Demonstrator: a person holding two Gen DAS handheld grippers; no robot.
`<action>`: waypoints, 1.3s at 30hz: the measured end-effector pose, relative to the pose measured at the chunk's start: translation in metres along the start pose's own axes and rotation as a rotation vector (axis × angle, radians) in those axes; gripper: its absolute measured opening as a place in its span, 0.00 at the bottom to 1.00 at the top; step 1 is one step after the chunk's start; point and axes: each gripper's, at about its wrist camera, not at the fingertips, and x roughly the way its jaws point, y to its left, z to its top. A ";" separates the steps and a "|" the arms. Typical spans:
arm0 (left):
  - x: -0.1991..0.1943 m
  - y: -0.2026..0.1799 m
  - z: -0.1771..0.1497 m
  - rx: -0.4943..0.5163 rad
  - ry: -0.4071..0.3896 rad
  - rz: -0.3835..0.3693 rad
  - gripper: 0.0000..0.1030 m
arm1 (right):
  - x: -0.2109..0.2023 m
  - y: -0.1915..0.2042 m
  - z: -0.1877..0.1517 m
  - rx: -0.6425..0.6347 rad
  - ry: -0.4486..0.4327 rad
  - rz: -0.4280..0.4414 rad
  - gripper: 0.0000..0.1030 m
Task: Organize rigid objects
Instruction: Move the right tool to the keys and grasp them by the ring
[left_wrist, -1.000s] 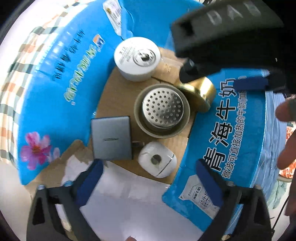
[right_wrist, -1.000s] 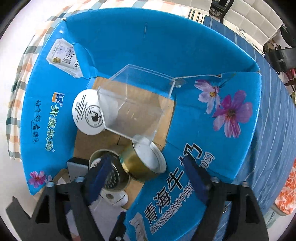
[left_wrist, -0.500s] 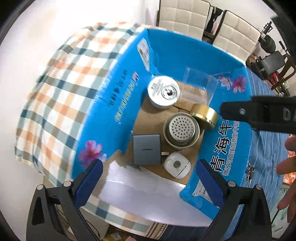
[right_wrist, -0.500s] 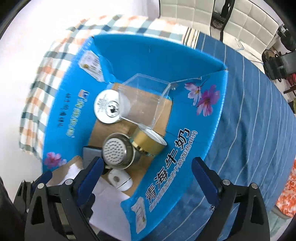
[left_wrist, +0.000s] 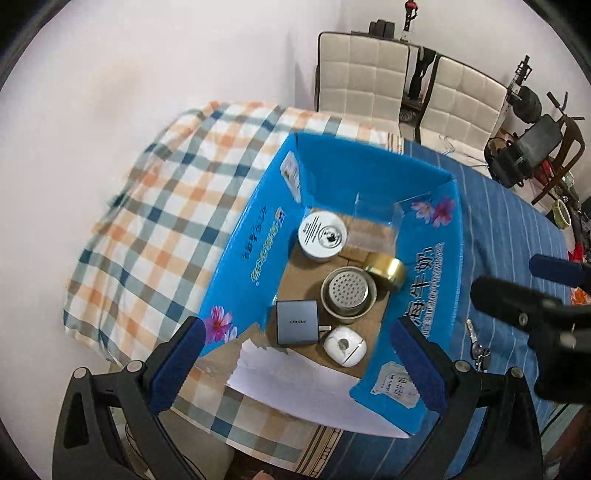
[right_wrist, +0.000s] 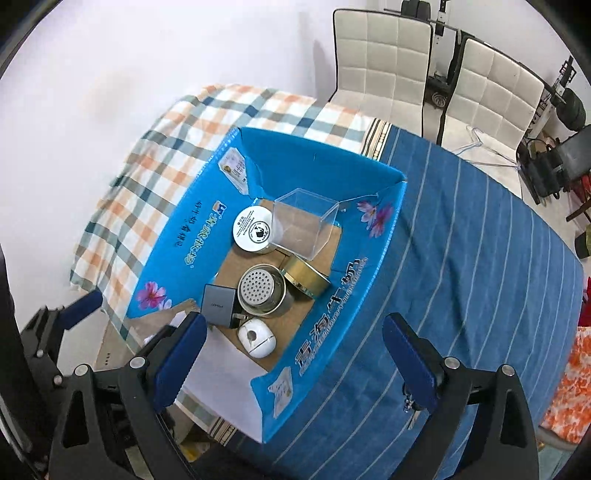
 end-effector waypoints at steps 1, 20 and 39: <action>-0.004 -0.002 0.000 0.003 -0.007 -0.002 1.00 | -0.007 -0.003 -0.004 0.007 -0.010 0.010 0.95; 0.053 -0.133 -0.021 0.273 0.087 -0.009 1.00 | 0.034 -0.194 -0.115 0.471 0.091 -0.016 0.95; 0.092 -0.144 -0.030 0.318 0.151 -0.028 1.00 | 0.161 -0.197 -0.160 0.499 0.239 -0.220 0.60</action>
